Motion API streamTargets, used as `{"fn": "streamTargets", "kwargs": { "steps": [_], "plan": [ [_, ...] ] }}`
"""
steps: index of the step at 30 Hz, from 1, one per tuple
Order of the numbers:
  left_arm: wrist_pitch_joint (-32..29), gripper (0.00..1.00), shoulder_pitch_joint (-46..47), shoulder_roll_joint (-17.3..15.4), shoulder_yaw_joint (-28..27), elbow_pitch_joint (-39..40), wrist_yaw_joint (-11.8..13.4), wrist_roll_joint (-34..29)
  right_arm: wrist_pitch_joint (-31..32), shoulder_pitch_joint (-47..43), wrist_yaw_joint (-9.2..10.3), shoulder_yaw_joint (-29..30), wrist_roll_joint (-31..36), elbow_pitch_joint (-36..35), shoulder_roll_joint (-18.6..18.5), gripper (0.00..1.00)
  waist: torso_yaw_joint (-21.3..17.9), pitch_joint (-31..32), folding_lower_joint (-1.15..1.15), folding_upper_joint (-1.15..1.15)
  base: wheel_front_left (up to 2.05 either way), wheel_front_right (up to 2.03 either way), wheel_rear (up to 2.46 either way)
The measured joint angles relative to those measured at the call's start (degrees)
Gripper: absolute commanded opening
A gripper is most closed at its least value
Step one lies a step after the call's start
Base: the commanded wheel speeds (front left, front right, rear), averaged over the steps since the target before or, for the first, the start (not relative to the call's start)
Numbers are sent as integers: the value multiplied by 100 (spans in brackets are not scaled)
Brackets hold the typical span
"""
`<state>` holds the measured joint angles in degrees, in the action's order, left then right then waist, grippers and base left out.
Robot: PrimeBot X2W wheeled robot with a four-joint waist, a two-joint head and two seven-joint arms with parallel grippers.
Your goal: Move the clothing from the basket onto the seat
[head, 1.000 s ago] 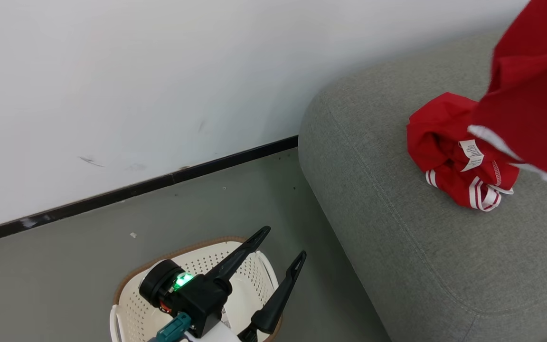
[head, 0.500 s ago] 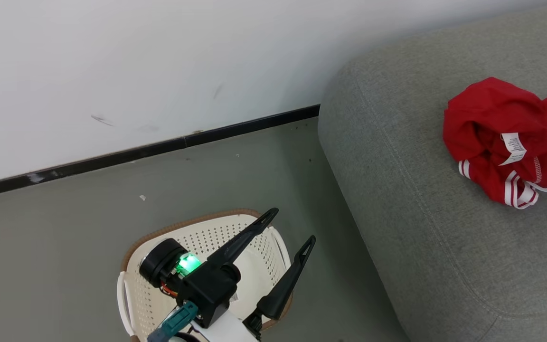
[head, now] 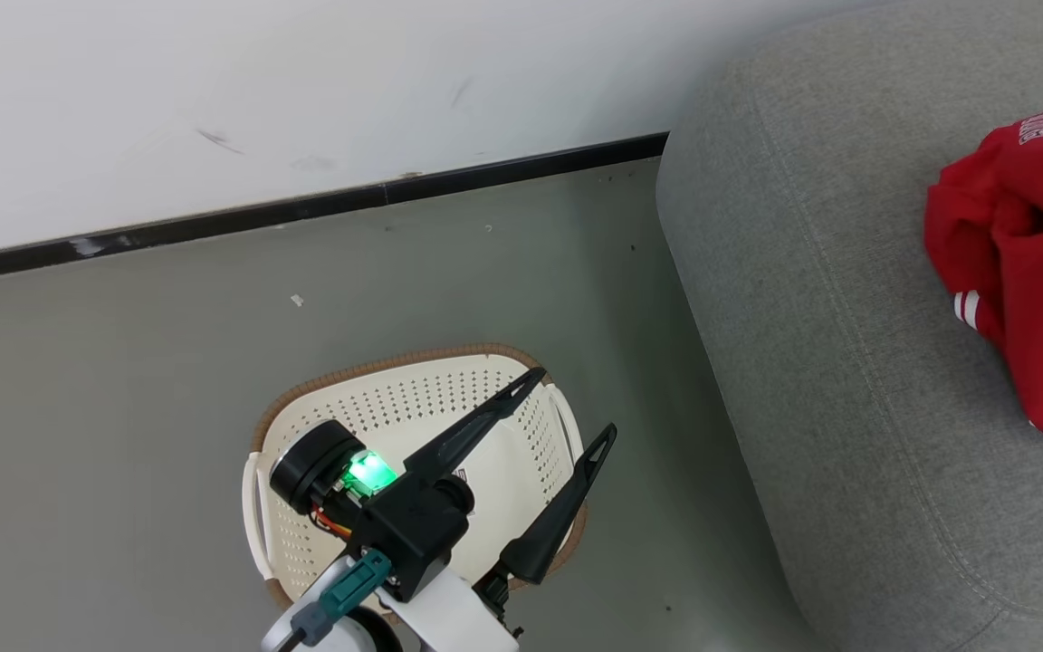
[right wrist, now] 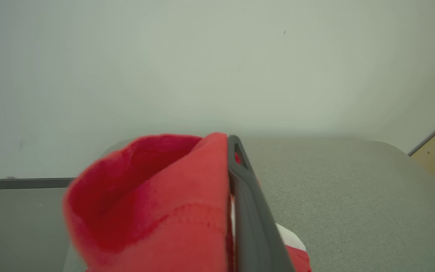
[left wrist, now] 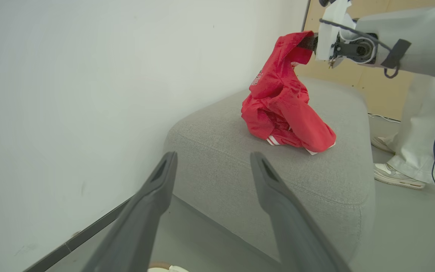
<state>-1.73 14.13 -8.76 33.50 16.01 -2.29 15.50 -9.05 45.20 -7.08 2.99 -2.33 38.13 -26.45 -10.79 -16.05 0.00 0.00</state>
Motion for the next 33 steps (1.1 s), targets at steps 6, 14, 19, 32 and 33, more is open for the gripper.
{"fn": "streamTargets", "kwargs": {
  "steps": [6,14,19,32,33],
  "plan": [
    [-22,100,235,3,-24,-4,-47,0,-235,-197,0,187,10,356,297,0,125,-251,0,0,0,0,0],
    [12,100,365,-23,-109,-77,-96,-1,-422,-298,0,367,-8,536,461,10,156,-448,0,0,0,0,0],
    [65,100,405,-33,-129,-200,-119,2,-466,-403,0,222,-59,548,561,87,79,-421,0,0,0,0,0],
    [143,100,404,-43,-136,-463,-147,70,-514,-894,0,-119,-130,189,569,100,-191,-252,0,0,0,0,0],
    [168,100,403,-43,-148,-498,-147,85,-515,-975,0,-141,-130,108,572,100,-220,-232,0,0,0,0,0]
  ]
}}
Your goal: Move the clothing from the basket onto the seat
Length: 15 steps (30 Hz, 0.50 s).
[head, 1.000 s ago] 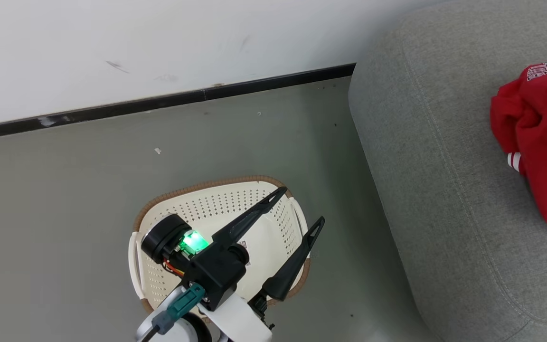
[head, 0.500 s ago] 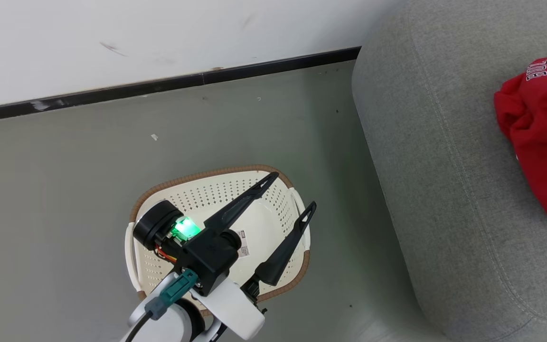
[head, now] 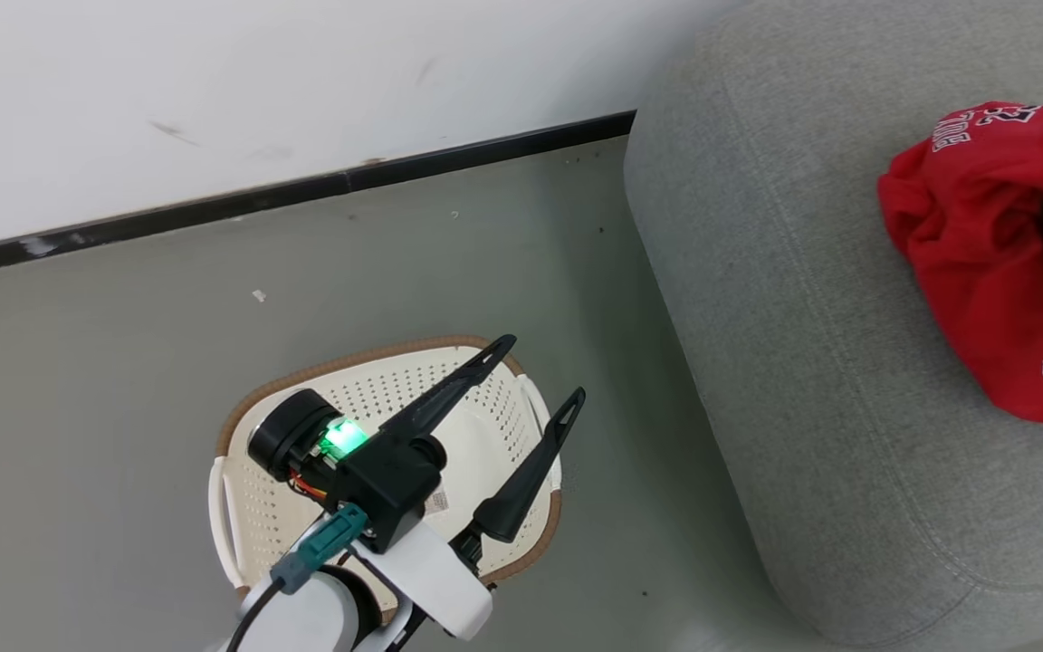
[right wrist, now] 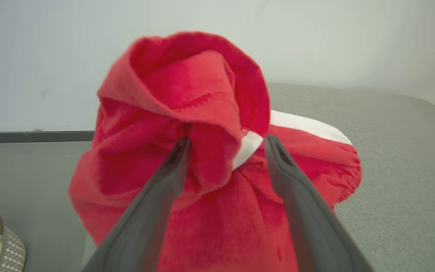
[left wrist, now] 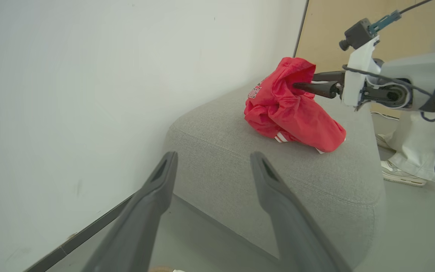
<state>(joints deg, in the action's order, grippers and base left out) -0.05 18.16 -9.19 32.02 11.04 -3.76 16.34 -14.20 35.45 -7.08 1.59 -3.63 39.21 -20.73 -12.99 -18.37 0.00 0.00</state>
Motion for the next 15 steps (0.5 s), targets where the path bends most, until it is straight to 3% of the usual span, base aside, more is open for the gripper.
{"fn": "streamTargets", "kwargs": {
  "steps": [6,15],
  "plan": [
    [107,100,-51,-21,-190,-172,10,141,0,-401,0,36,-90,-682,94,100,-184,142,0,0,0,0,0],
    [348,100,-380,-40,-536,-443,221,255,-1,-929,0,126,-103,-1599,302,100,-384,438,0,0,0,0,0]
  ]
}}
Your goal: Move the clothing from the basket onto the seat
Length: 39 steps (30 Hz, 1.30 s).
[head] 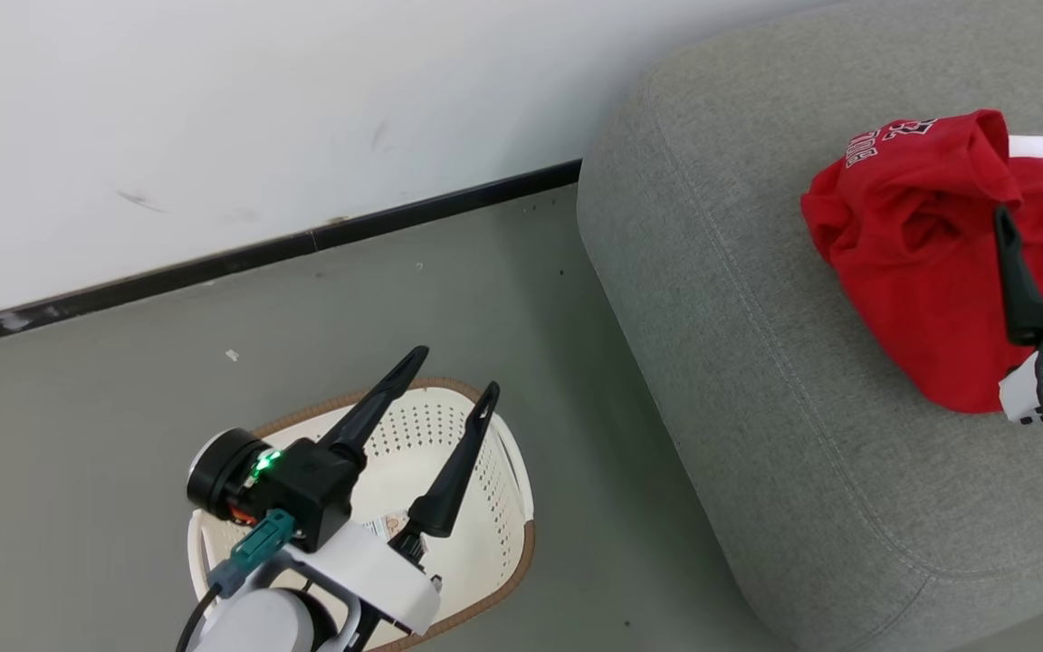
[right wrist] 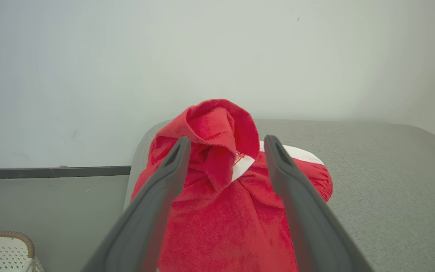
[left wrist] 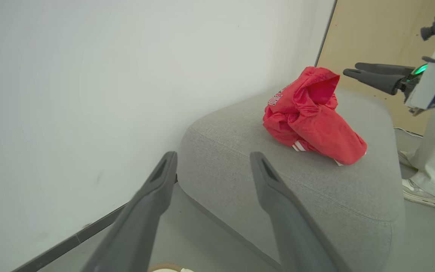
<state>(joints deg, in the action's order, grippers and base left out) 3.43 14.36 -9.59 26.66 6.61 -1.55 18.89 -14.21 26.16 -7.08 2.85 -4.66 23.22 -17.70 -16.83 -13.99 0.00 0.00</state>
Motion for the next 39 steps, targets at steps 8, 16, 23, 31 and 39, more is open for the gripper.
{"fn": "streamTargets", "kwargs": {
  "steps": [8,16,23,31,39],
  "plan": [
    [331,100,-332,62,-381,-156,312,162,-24,-245,0,-199,2,-624,158,100,-6,299,0,0,0,0,0],
    [631,100,-704,64,-803,-321,668,231,-41,-314,0,-396,1,-961,548,100,184,548,0,0,0,0,0],
    [825,100,-1003,12,-1165,-474,999,213,-41,-554,0,-777,0,-1085,916,100,433,733,0,0,0,0,0],
    [935,100,-1426,13,-1566,-655,1304,242,-41,-957,0,-915,14,-1147,1245,100,743,921,0,0,0,0,0],
    [984,100,-1652,12,-1815,-764,1403,335,-41,-1344,0,-789,124,-1196,1257,100,1039,1100,0,0,0,0,0]
  ]
}}
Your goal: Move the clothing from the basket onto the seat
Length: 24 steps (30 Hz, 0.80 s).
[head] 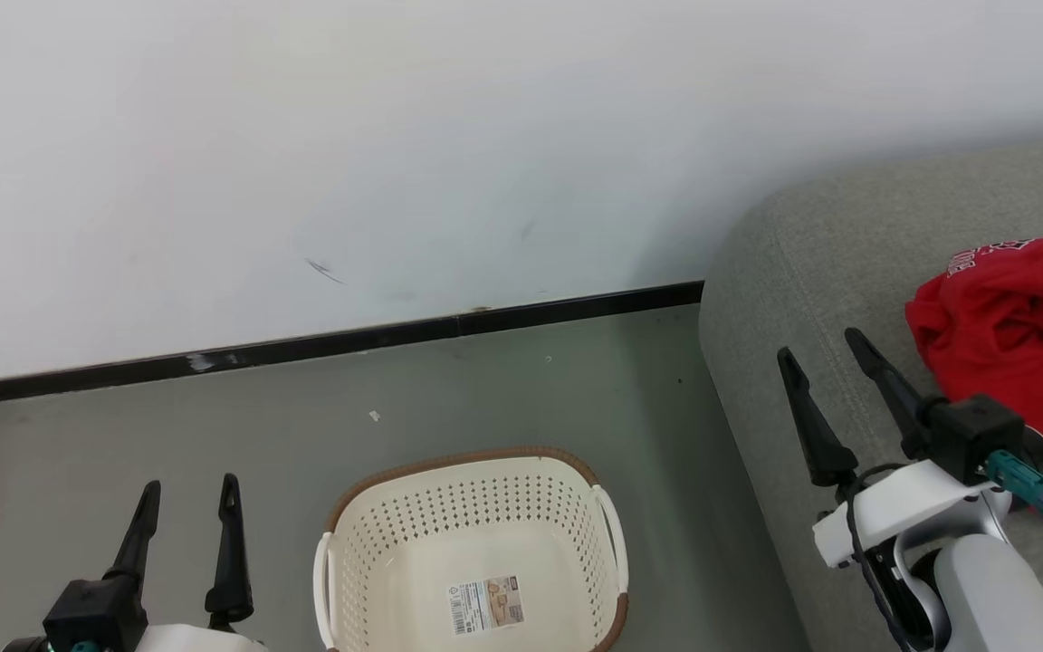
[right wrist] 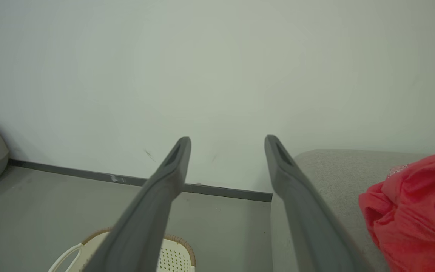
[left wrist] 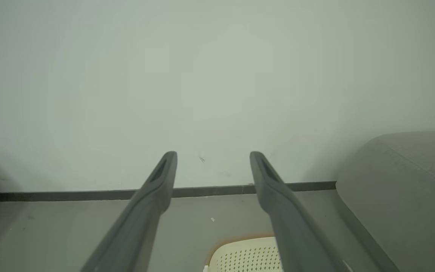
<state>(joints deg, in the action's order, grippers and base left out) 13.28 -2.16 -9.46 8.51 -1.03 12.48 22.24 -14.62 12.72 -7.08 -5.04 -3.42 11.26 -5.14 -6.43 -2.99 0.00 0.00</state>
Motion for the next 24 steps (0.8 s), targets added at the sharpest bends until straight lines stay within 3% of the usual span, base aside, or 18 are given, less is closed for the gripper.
{"fn": "streamTargets", "kwargs": {
  "steps": [24],
  "plan": [
    [51,100,-205,-42,-67,-378,-104,146,0,-1307,0,372,109,-404,263,100,549,508,0,0,0,0,0]
  ]
}}
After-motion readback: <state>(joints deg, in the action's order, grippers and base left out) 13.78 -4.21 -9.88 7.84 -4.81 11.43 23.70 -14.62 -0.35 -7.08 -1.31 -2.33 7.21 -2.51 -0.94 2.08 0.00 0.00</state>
